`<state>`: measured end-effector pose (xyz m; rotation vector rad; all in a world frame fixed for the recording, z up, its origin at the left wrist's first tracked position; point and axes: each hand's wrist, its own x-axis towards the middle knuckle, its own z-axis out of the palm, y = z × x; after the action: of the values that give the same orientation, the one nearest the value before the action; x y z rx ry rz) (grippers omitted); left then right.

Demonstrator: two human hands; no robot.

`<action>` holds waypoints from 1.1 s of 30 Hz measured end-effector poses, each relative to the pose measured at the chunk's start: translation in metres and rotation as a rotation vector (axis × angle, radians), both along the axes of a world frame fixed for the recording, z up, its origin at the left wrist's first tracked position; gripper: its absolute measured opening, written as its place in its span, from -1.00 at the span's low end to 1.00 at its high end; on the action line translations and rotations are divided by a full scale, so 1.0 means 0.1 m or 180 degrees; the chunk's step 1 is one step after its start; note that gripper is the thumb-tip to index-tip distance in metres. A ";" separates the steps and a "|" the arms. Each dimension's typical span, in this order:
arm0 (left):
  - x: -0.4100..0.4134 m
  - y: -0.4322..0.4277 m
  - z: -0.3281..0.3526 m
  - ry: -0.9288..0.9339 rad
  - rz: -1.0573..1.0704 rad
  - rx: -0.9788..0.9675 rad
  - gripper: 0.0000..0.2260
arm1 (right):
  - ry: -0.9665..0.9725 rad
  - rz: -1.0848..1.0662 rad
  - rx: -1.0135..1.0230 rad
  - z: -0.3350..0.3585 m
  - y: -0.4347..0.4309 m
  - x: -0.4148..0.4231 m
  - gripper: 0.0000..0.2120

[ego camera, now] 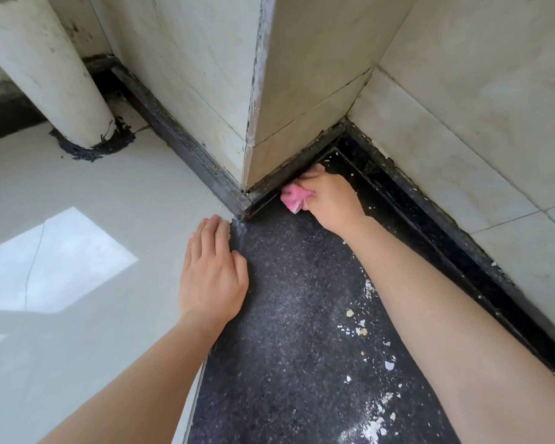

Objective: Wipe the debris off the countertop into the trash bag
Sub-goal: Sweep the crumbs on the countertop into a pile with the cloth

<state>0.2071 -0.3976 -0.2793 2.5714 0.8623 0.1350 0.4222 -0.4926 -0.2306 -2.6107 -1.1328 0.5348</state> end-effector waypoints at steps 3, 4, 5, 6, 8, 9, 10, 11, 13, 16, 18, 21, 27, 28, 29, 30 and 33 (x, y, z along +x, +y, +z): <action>-0.02 -0.01 0.01 0.0037 -0.0005 -0.0008 -0.52 | 0.0068 0.0204 -0.0589 0.12 -0.13 0.01 -0.69; -0.02 -0.02 0.02 0.0054 -0.0009 -0.0018 -0.52 | 0.0041 0.0300 -0.0883 0.21 -0.16 0.03 -0.77; -0.02 -0.02 0.02 0.0062 -0.0017 -0.0022 -0.51 | 0.0052 0.0356 -0.1145 0.30 -0.19 0.04 -0.80; -0.02 -0.02 0.03 0.0060 -0.0022 -0.0020 -0.51 | 0.0056 0.0377 -0.1310 0.39 -0.21 0.05 -0.82; -0.02 -0.03 0.03 0.0066 -0.0035 -0.0015 -0.51 | 0.0035 0.0262 -0.1068 0.45 -0.24 0.13 -0.89; -0.02 -0.02 0.04 0.0061 -0.0028 -0.0013 -0.51 | 0.0008 0.0135 -0.0734 0.43 -0.21 0.19 -0.87; -0.01 -0.02 0.04 0.0049 -0.0019 -0.0014 -0.51 | 0.0003 -0.0006 -0.0401 0.39 -0.18 0.23 -0.84; -0.01 -0.02 0.04 0.0038 -0.0011 -0.0018 -0.51 | 0.0019 -0.0145 -0.0101 0.32 -0.13 0.26 -0.81; -0.01 -0.02 0.03 0.0024 -0.0002 -0.0024 -0.52 | 0.0064 -0.0267 0.0391 0.18 -0.02 0.24 -0.73; 0.00 -0.01 0.02 0.0002 0.0009 -0.0013 -0.54 | 0.0111 -0.0344 0.0624 -0.02 0.03 0.02 -0.72; 0.00 -0.01 0.01 -0.0032 0.0013 0.0003 -0.55 | 0.0118 -0.0014 0.0490 -0.04 -0.04 -0.09 -0.73; -0.01 -0.02 0.02 -0.0022 -0.0007 -0.0002 -0.56 | 0.0130 0.0485 -0.0650 0.19 -0.11 0.01 -0.84; 0.01 -0.02 0.05 -0.0073 0.0045 -0.0054 -0.56 | -0.0257 0.0035 -0.0253 0.34 -0.16 0.46 -0.84; 0.01 -0.02 0.05 -0.0071 0.0046 -0.0058 -0.56 | -0.0531 -0.0047 0.0087 0.28 -0.14 0.54 -0.80; 0.00 -0.02 0.04 -0.0048 0.0046 -0.0059 -0.56 | -0.0681 -0.0122 0.0336 0.20 -0.11 0.60 -0.75; 0.00 -0.02 0.03 -0.0034 0.0043 -0.0065 -0.55 | -0.0744 -0.0188 0.0492 0.13 -0.08 0.64 -0.72; -0.01 -0.01 0.03 -0.0021 0.0060 -0.0101 -0.54 | -0.0626 -0.0408 0.0602 -0.06 -0.02 0.69 -0.71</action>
<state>0.2063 -0.3990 -0.2760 2.5325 0.8793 0.1342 0.4911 -0.4948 -0.2364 -2.5889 -1.0064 0.1390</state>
